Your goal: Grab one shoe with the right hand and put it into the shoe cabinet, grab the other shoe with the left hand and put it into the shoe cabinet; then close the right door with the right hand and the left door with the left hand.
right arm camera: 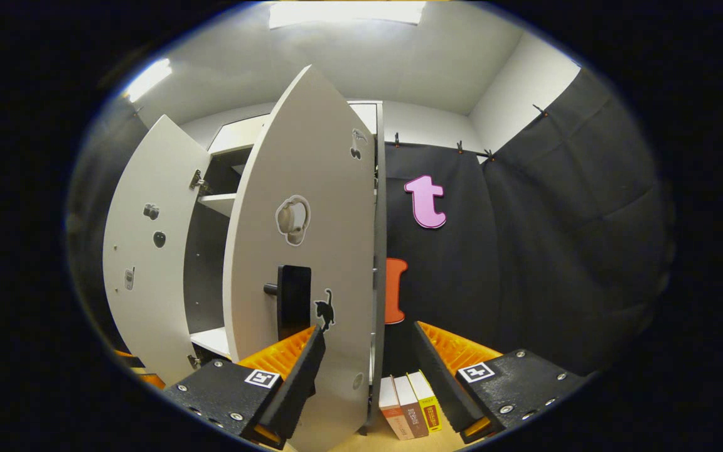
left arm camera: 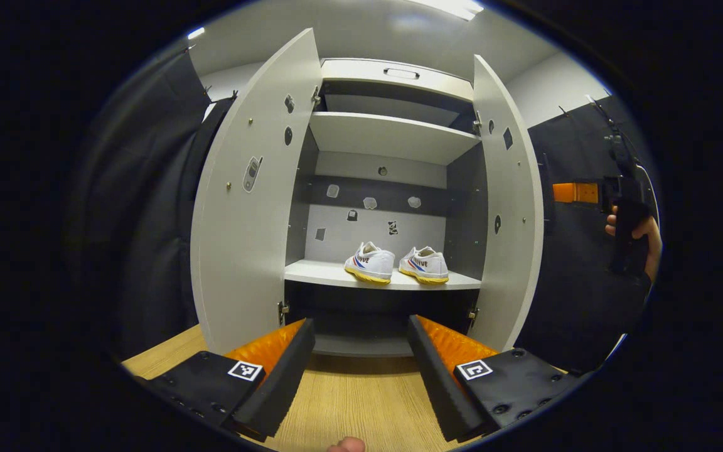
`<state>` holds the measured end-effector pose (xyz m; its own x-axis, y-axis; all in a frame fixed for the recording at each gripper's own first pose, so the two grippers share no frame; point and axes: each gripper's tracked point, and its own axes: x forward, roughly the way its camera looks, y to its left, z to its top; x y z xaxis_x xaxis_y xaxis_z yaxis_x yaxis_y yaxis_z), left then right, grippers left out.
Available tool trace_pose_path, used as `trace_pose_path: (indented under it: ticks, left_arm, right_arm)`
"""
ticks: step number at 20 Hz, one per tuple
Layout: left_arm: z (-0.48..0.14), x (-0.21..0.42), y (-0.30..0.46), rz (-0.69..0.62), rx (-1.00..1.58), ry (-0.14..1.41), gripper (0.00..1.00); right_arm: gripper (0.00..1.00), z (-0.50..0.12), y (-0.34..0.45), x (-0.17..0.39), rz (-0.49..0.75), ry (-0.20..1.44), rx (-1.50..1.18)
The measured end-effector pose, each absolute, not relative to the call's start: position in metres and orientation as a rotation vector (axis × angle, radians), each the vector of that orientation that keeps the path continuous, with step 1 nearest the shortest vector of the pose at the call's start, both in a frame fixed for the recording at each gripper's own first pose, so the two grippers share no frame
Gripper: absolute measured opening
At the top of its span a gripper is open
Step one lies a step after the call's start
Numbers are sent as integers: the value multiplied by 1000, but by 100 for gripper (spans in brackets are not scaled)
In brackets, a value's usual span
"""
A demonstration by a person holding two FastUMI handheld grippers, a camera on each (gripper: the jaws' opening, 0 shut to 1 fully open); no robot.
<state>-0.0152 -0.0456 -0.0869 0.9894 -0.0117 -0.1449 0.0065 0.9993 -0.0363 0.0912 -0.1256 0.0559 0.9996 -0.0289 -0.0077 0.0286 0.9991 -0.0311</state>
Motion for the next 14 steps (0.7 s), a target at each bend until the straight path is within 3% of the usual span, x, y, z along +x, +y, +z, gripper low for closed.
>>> trace_pose_path:
  ticks: [3,4,5,6,7,8,9,10,14]
  left_arm:
    - [-88,-16,-39,2,-37,150,95]
    - [-88,-16,-37,6,-37,150,96]
    - [-88,-16,-35,9,-37,152,96]
    - [-89,-16,-33,13,-37,154,96]
    - [-89,-16,-31,18,-36,155,96]
    - [-89,-17,-29,23,-35,156,97]
    - [-90,-17,-28,27,-34,158,99]
    - [-92,-17,-27,30,-35,161,94]
    - [-92,-18,-25,33,-35,164,99]
  right_arm:
    - [88,52,-105,102,16,10,-9]
    - [96,50,-99,107,30,14,1]
    - [96,48,-92,113,46,20,11]
    - [89,44,-85,117,54,28,17]
    - [96,42,-82,119,52,31,16]
    - [91,40,-76,122,62,31,12]
    - [91,39,-69,124,74,32,10]
    - [91,38,-62,127,88,32,10]
    - [91,31,-36,141,139,46,21]
